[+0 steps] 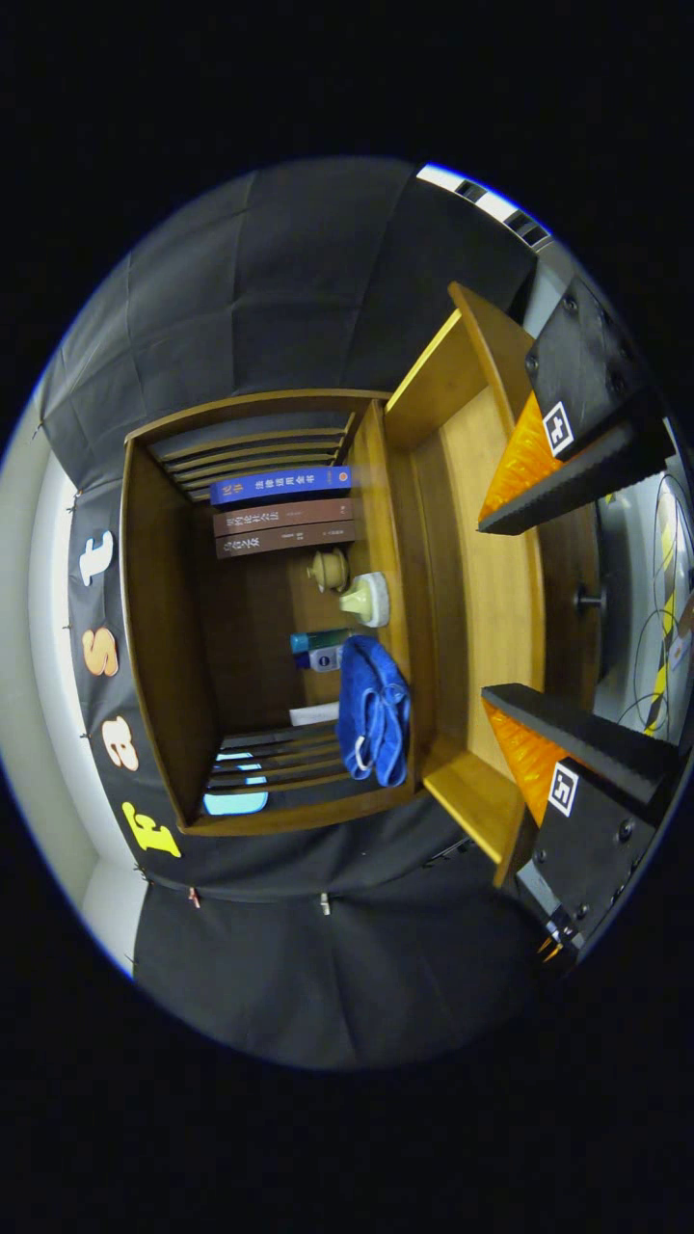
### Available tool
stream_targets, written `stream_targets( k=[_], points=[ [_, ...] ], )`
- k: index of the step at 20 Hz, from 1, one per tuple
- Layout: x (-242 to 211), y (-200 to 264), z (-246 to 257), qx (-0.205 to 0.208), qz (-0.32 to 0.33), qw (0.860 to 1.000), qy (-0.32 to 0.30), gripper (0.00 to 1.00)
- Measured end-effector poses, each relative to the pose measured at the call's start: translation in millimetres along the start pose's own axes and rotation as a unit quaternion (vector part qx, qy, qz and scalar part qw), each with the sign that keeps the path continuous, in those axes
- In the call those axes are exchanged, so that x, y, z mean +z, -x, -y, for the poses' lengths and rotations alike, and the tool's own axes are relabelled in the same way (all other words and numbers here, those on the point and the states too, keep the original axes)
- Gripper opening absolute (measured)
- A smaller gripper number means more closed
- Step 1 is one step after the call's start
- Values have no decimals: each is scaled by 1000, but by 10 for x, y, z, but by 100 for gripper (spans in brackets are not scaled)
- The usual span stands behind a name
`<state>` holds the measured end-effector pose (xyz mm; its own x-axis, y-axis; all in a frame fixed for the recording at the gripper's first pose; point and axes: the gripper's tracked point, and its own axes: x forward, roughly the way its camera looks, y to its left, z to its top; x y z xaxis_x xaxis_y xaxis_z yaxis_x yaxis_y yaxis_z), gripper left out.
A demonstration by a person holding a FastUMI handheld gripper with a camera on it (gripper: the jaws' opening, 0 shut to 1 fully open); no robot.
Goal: Pull open the drawer, take out the items inside it, and place them on the countertop above the cabinet.
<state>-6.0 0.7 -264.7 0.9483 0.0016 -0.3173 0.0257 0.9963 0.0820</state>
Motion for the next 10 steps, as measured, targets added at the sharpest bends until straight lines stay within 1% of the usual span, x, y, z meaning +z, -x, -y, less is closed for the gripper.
stream_targets(
  k=[4, 10],
  points=[
    [-332, -27, 78, -10, -12, 1000, -6, 99],
    [-583, -149, 87, -17, -25, 1000, 0, 99]
  ],
)
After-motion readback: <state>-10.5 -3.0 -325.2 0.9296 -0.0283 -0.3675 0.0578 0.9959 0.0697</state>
